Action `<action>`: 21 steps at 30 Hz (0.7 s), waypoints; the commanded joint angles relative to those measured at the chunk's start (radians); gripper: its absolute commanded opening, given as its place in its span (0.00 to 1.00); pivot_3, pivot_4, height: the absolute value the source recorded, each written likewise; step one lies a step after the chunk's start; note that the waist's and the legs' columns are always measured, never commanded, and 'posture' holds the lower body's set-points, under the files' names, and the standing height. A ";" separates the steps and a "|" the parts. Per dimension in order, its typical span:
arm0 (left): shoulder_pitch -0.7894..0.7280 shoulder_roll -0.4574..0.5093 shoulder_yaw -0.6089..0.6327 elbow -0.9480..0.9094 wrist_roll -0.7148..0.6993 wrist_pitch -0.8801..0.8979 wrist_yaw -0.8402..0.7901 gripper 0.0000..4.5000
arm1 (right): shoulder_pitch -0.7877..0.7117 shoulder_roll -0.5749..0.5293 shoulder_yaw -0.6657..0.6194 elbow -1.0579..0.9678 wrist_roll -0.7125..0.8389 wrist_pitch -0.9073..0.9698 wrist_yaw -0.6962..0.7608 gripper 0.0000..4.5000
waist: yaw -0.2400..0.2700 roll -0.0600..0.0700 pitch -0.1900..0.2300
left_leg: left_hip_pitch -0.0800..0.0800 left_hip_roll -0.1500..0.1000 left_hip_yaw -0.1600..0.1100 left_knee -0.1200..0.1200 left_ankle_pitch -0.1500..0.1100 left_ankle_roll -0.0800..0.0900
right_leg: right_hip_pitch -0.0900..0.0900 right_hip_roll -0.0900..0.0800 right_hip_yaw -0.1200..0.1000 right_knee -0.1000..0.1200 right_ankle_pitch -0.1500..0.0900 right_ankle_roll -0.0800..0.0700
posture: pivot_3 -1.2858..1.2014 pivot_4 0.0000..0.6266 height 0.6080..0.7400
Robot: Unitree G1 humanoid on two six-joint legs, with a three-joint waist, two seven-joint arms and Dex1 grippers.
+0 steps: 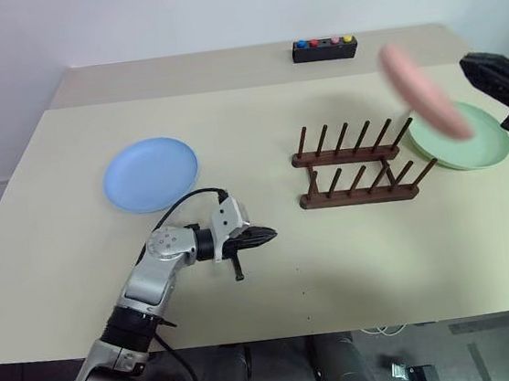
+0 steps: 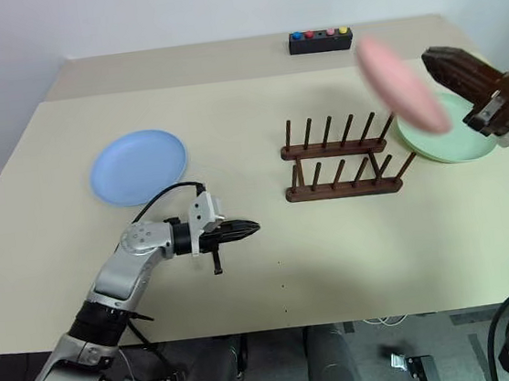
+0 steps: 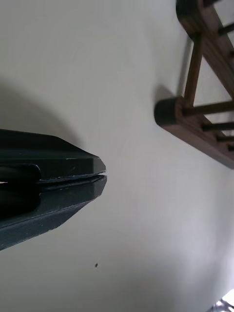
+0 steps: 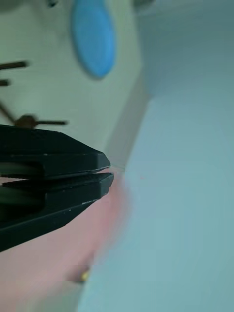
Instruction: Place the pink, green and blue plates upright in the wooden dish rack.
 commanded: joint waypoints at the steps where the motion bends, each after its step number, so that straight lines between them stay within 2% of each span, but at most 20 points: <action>1: 0.001 -0.007 0.029 -0.069 -0.024 0.017 0.027 0.00 | 0.015 -0.025 0.006 0.010 0.000 -0.026 0.006 0.01 | -0.001 0.000 0.000 | 0.000 0.000 0.000 0.000 0.000 0.000 | 0.000 0.000 0.000 0.000 0.000 0.000 | 0.52 0.24 1.00; 6: 0.010 -0.020 0.027 -0.097 -0.030 0.048 0.049 0.00 | 0.086 -0.038 -0.027 0.007 0.021 -0.035 0.033 0.01 | -0.001 0.000 0.000 | 0.000 0.000 0.000 0.000 0.000 0.000 | -0.001 0.000 0.000 0.000 0.000 0.000 | 0.52 0.24 1.00; 13: 0.020 -0.015 0.012 -0.105 -0.025 0.062 0.036 0.00 | 0.188 -0.061 -0.028 0.003 -0.060 -0.086 0.003 0.01 | -0.003 0.000 0.000 | 0.000 0.000 0.001 0.000 0.000 0.000 | 0.000 0.000 0.000 0.001 0.000 0.000 | 0.52 0.24 1.00; 16: 0.007 -0.017 0.014 -0.093 -0.023 0.062 0.032 0.00 | 0.216 -0.083 -0.024 0.038 -0.115 -0.092 -0.023 0.17 | -0.002 0.000 0.000 | 0.000 0.000 0.001 0.001 0.000 0.000 | 0.000 0.000 0.000 0.001 0.000 0.000 | 0.52 0.24 1.00; 21: 0.015 -0.011 0.009 -0.098 -0.020 0.062 0.025 0.00 | 0.399 -0.149 0.029 0.142 -0.425 -0.309 -0.024 0.72 | 0.003 0.000 0.000 | 0.000 0.000 0.001 0.000 0.000 0.000 | 0.000 0.000 0.000 0.000 0.000 0.000 | 0.52 0.24 1.00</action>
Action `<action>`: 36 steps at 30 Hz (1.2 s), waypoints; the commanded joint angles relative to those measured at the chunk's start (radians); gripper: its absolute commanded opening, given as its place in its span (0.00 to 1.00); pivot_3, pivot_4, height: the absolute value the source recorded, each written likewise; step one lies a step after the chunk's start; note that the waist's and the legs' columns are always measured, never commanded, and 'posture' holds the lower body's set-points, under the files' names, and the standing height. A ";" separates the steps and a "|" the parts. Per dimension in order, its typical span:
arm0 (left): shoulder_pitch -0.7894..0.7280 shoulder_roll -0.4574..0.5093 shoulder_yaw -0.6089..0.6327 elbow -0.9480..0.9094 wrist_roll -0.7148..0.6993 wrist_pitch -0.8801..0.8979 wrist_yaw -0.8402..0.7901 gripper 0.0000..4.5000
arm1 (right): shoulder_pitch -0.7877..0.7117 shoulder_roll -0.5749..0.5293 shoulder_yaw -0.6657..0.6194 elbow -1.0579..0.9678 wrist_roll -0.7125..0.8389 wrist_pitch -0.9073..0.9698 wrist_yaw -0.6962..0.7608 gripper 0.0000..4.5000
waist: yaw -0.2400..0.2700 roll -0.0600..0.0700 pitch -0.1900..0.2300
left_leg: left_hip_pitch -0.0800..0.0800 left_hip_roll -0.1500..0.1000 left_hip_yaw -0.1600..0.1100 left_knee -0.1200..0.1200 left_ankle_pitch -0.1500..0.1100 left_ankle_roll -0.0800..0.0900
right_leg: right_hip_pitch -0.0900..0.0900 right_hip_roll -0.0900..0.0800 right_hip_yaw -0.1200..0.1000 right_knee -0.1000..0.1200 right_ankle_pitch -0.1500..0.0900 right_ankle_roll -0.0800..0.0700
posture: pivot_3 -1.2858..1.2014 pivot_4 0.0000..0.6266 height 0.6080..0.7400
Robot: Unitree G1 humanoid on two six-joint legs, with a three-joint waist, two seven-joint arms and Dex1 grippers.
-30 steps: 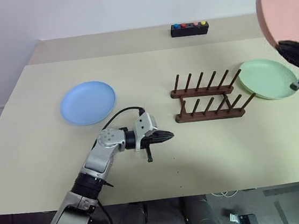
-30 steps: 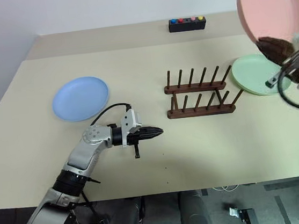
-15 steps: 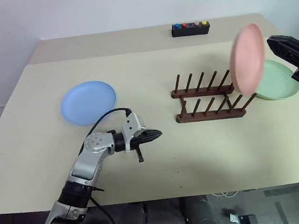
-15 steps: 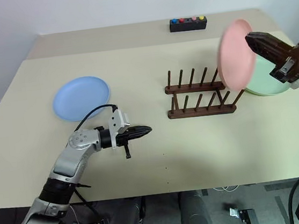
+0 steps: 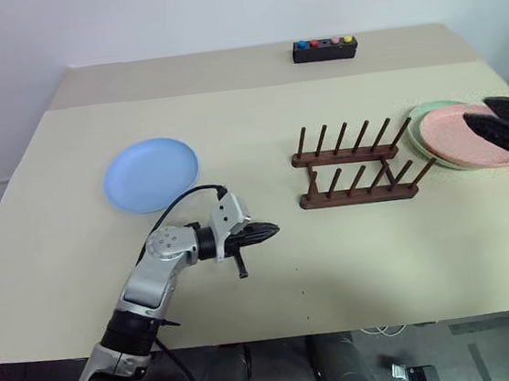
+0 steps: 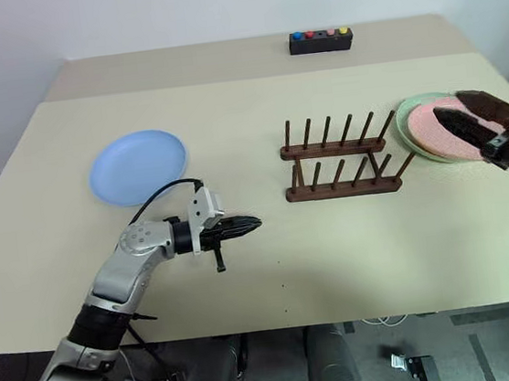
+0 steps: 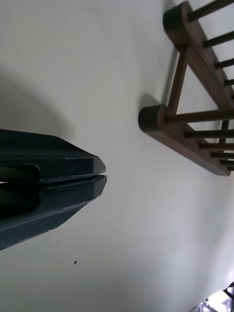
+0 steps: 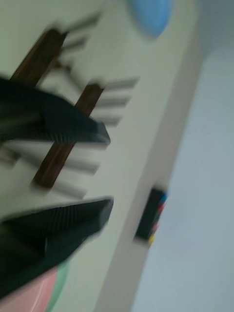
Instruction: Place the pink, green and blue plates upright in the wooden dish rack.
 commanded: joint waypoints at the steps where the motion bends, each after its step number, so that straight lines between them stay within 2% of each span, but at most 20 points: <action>1: 0.003 0.007 -0.005 -0.027 -0.004 -0.008 -0.008 0.00 | 0.122 -0.043 0.036 0.059 -0.218 -0.203 0.018 0.82 | -0.002 0.000 0.000 | 0.000 0.000 0.000 0.000 0.000 0.000 | 0.000 0.000 0.000 0.000 0.000 0.000 | 0.52 0.24 1.00; 2: 0.005 0.008 -0.006 -0.027 -0.004 -0.008 -0.009 0.00 | 0.148 -0.049 0.047 0.076 -0.253 -0.244 0.025 0.93 | -0.004 0.000 0.000 | 0.000 0.000 0.000 0.000 0.000 0.000 | 0.000 0.000 0.000 0.000 0.000 0.000 | 0.52 0.24 1.00; 3: 0.005 0.008 -0.006 -0.027 -0.004 -0.008 -0.008 0.00 | 0.159 -0.051 0.055 0.092 -0.274 -0.267 0.025 0.99 | -0.007 0.000 0.000 | 0.000 0.000 0.000 0.000 0.000 0.000 | 0.000 0.000 0.000 0.000 0.000 0.000 | 0.52 0.24 1.00; 7: 0.005 0.005 -0.011 -0.027 -0.003 -0.008 -0.007 0.00 | 0.148 -0.059 0.121 0.168 -0.379 -0.374 -0.007 0.99 | -0.016 0.001 0.000 | 0.002 0.000 0.003 0.000 0.000 0.000 | 0.000 0.000 0.003 0.001 0.000 0.000 | 0.52 0.24 1.00; 14: 0.007 0.003 -0.018 -0.033 -0.003 -0.005 0.003 0.00 | 0.009 -0.087 0.282 0.424 -0.571 -0.596 -0.097 0.99 | -0.008 0.001 0.000 | 0.002 0.000 0.003 0.000 0.000 0.000 | 0.000 0.000 0.003 0.000 0.000 0.000 | 0.52 0.24 1.00; 23: 0.016 0.008 -0.016 -0.038 -0.004 -0.006 0.011 0.00 | -0.339 -0.060 0.554 0.910 -0.769 -0.838 -0.218 0.99 | -0.013 0.002 0.000 | 0.003 0.000 0.003 0.000 0.000 0.000 | 0.000 0.000 0.003 0.001 0.000 0.000 | 0.52 0.24 1.00; 29: 0.013 0.005 -0.020 -0.040 -0.001 -0.003 0.018 0.00 | -0.503 -0.026 0.654 1.164 -0.832 -0.921 -0.290 0.99 | -0.013 0.002 0.000 | 0.002 0.000 0.003 0.000 0.000 0.000 | 0.000 0.000 0.003 0.000 0.000 0.000 | 0.52 0.24 1.00; 32: 0.018 0.011 -0.014 -0.045 -0.003 -0.002 0.022 0.00 | -0.533 -0.024 0.675 1.222 -0.831 -0.950 -0.289 0.81 | -0.013 0.002 0.000 | 0.003 0.000 0.003 0.000 0.000 0.000 | 0.001 0.000 0.003 0.000 0.000 0.000 | 0.52 0.24 1.00; 36: 0.033 0.023 -0.008 -0.054 -0.005 -0.003 0.028 0.00 | -0.508 -0.035 0.665 1.211 -0.797 -0.972 -0.270 0.35 | -0.013 0.002 0.000 | 0.002 0.000 0.003 0.000 0.000 0.000 | 0.000 0.000 0.004 0.000 0.000 0.000 | 0.52 0.24 1.00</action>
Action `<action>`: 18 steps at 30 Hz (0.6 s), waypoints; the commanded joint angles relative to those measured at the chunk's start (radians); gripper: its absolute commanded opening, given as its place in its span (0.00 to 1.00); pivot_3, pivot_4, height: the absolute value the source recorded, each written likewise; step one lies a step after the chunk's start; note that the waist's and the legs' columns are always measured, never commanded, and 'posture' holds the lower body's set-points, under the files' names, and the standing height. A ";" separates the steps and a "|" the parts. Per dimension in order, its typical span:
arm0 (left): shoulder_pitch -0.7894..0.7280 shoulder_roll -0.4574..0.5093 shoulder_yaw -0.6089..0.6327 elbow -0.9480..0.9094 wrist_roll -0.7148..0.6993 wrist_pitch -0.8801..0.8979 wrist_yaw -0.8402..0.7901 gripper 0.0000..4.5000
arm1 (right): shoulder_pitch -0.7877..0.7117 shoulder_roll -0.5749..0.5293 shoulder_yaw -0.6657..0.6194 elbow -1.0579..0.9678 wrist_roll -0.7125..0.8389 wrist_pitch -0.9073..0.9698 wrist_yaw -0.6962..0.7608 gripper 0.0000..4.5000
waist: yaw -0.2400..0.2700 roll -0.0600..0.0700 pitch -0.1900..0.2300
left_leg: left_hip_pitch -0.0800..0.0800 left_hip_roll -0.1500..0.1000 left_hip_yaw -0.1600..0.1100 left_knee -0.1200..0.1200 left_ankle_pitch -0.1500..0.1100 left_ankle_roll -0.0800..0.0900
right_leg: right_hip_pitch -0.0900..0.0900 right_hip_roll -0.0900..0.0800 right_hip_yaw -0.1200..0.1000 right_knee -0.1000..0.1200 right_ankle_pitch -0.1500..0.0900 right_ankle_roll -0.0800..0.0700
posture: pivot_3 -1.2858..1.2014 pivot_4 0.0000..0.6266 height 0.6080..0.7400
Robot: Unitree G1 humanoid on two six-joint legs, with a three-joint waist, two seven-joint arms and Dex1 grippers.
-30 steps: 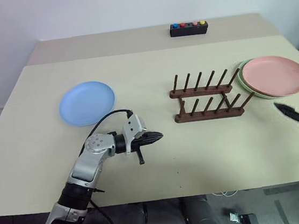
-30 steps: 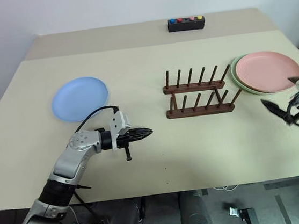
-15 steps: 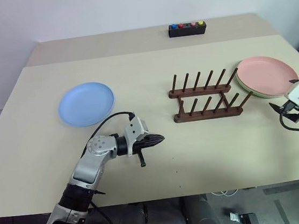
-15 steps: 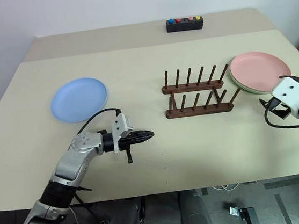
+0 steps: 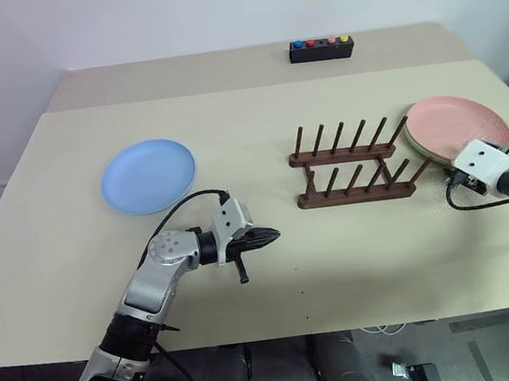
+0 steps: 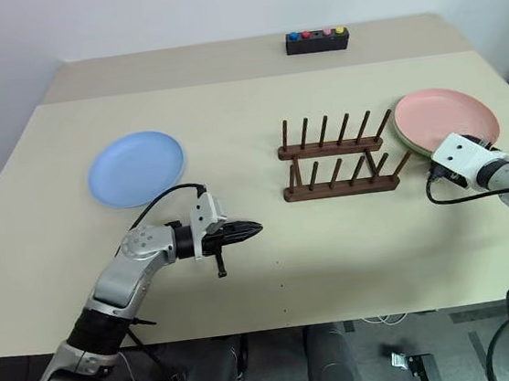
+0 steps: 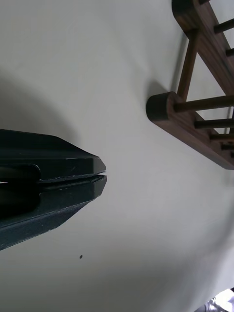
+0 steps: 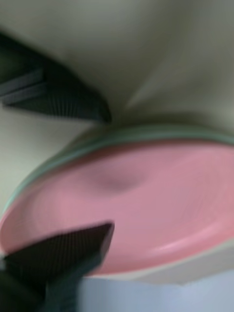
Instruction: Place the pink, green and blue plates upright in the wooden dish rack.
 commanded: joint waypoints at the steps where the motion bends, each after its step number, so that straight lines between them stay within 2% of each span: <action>1: 0.011 0.005 0.017 -0.036 -0.007 -0.005 0.007 0.00 | 0.024 -0.018 -0.022 -0.017 0.033 -0.024 0.004 0.25 | -0.001 0.000 0.000 | 0.000 0.000 0.000 0.000 0.000 0.000 | 0.000 0.000 0.000 0.000 0.000 0.000 | 0.52 0.24 1.00; 3: 0.013 0.005 0.014 -0.038 -0.005 -0.006 0.010 0.00 | 0.056 -0.030 -0.034 -0.049 0.045 -0.030 0.004 0.03 | 0.000 0.000 0.000 | 0.000 0.000 0.000 0.000 0.000 0.000 | 0.000 0.000 0.000 0.000 0.000 0.000 | 0.52 0.24 1.00; 4: 0.013 0.004 0.013 -0.038 -0.004 -0.007 0.011 0.00 | 0.072 -0.036 -0.039 -0.066 0.050 -0.032 0.004 0.01 | 0.001 0.000 0.000 | 0.000 0.000 0.000 0.000 0.000 0.000 | 0.000 0.000 0.000 0.000 0.000 0.000 | 0.52 0.24 1.00; 7: 0.010 0.001 0.012 -0.036 -0.005 -0.007 0.012 0.00 | 0.129 -0.059 -0.063 -0.142 0.075 -0.018 0.009 0.01 | 0.000 0.000 0.000 | 0.000 0.000 0.000 0.000 0.000 0.000 | 0.000 0.000 0.000 0.000 0.000 0.000 | 0.52 0.24 1.00; 11: 0.005 0.001 0.010 -0.030 -0.005 -0.010 0.010 0.00 | 0.326 -0.123 -0.168 -0.405 0.164 0.051 0.084 0.01 | 0.004 0.002 0.000 | 0.000 0.000 0.000 0.000 0.000 0.000 | 0.000 0.000 0.000 0.000 0.000 0.000 | 0.52 0.24 1.00; 15: 0.000 0.001 0.006 -0.023 -0.007 -0.013 0.002 0.00 | 0.535 -0.160 -0.301 -0.683 0.278 0.215 0.207 0.01 | 0.000 0.002 0.000 | 0.000 0.000 0.000 0.000 0.000 0.000 | 0.000 0.000 0.000 0.000 0.000 0.000 | 0.52 0.24 1.00; 18: -0.012 -0.008 -0.001 -0.007 -0.005 -0.019 -0.005 0.00 | 0.637 -0.176 -0.377 -0.829 0.341 0.335 0.291 0.01 | -0.003 0.003 -0.001 | 0.000 0.000 0.000 0.000 0.000 0.000 | 0.000 0.000 0.000 0.000 0.000 0.000 | 0.52 0.24 1.00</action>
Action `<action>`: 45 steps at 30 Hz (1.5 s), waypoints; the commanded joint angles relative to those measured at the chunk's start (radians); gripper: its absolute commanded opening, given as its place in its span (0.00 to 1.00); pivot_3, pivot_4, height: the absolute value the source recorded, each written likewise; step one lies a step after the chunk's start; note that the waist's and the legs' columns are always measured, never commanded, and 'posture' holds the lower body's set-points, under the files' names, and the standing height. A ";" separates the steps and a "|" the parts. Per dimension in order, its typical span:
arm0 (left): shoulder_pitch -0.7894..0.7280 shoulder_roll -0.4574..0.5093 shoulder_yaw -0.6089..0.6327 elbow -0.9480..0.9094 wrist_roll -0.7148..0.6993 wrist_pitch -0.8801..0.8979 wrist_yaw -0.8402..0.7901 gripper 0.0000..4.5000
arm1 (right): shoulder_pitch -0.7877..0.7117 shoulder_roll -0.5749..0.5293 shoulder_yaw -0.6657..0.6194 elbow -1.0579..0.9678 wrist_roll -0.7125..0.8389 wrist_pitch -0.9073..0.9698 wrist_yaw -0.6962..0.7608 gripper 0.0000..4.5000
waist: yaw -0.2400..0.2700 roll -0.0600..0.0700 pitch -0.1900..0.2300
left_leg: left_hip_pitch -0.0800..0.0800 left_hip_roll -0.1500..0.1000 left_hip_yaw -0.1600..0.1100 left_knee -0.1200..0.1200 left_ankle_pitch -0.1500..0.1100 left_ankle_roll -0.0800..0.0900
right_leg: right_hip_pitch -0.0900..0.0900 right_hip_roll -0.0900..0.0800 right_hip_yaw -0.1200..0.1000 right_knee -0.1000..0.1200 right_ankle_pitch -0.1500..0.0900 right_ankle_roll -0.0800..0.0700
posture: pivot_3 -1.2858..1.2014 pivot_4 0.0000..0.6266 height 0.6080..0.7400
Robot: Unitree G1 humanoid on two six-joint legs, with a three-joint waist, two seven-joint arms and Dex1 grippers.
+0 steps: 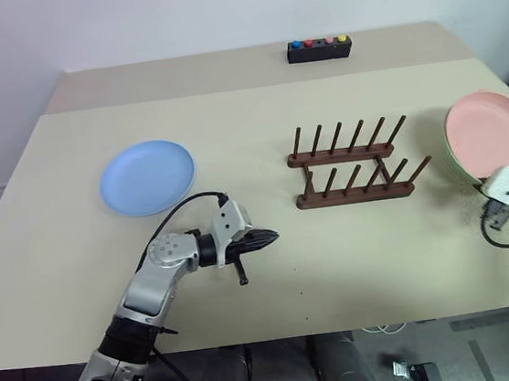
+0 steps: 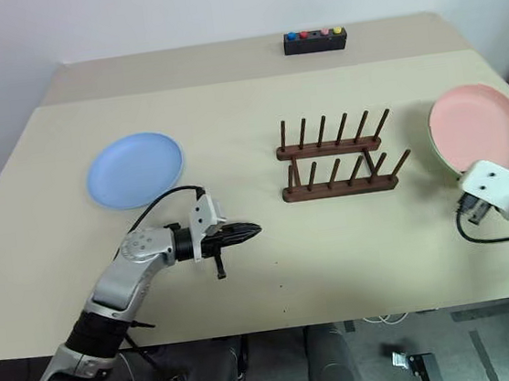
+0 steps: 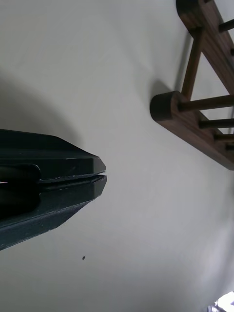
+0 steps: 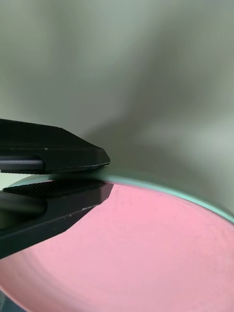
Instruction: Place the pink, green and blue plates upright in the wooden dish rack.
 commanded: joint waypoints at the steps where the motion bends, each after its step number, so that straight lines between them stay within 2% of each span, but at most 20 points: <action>1: -0.022 -0.011 -0.002 -0.002 -0.003 -0.020 -0.011 0.00 | 0.049 -0.033 -0.102 -0.165 0.091 0.124 0.088 0.01 | -0.002 0.000 0.000 | 0.000 0.000 0.000 0.001 0.000 0.000 | 0.000 0.000 0.000 0.000 0.000 0.000 | 0.52 0.24 1.00; 4: -0.036 -0.023 -0.007 0.014 0.001 -0.026 -0.015 0.00 | 0.069 -0.030 -0.108 -0.216 0.123 0.199 0.147 0.23 | 0.001 0.000 0.000 | 0.000 0.000 0.000 0.002 0.000 0.000 | 0.001 0.000 0.000 0.000 0.000 0.000 | 0.52 0.24 1.00; 9: -0.035 -0.024 -0.004 0.016 0.002 -0.029 -0.016 0.00 | 0.083 -0.009 -0.097 -0.244 0.099 0.221 0.160 0.76 | 0.006 0.000 0.000 | 0.000 0.000 0.000 0.001 0.000 0.000 | 0.001 0.000 0.000 0.000 0.000 0.000 | 0.52 0.24 1.00; 22: 0.002 -0.001 0.008 -0.027 -0.006 -0.009 0.001 0.00 | 0.040 0.040 -0.224 -0.289 0.206 0.362 0.144 0.76 | 0.008 0.000 0.000 | 0.000 0.000 0.000 0.001 0.000 0.000 | 0.001 0.000 0.000 0.000 0.000 0.000 | 0.52 0.24 1.00; 27: -0.004 -0.003 0.004 -0.021 -0.005 -0.010 -0.001 0.00 | 0.004 0.058 -0.193 -0.265 0.178 0.371 0.105 0.76 | 0.006 0.000 0.000 | 0.000 0.000 0.000 0.001 0.000 0.000 | 0.001 0.000 0.000 0.000 0.000 0.000 | 0.52 0.24 1.00; 35: -0.011 -0.007 0.000 -0.017 -0.005 -0.010 -0.007 0.00 | -0.049 0.136 -0.170 -0.288 0.240 0.445 0.101 0.76 | 0.007 0.000 0.000 | 0.000 0.000 0.000 0.001 0.000 0.000 | 0.001 0.000 0.000 0.000 0.000 0.000 | 0.52 0.24 1.00; 45: -0.009 -0.008 -0.001 -0.016 -0.001 -0.012 -0.005 0.00 | -0.071 0.183 -0.110 -0.245 0.224 0.444 0.089 0.76 | 0.007 0.000 0.000 | 0.000 0.000 0.000 0.001 0.000 0.000 | 0.000 0.000 0.000 0.000 0.000 0.000 | 0.52 0.24 1.00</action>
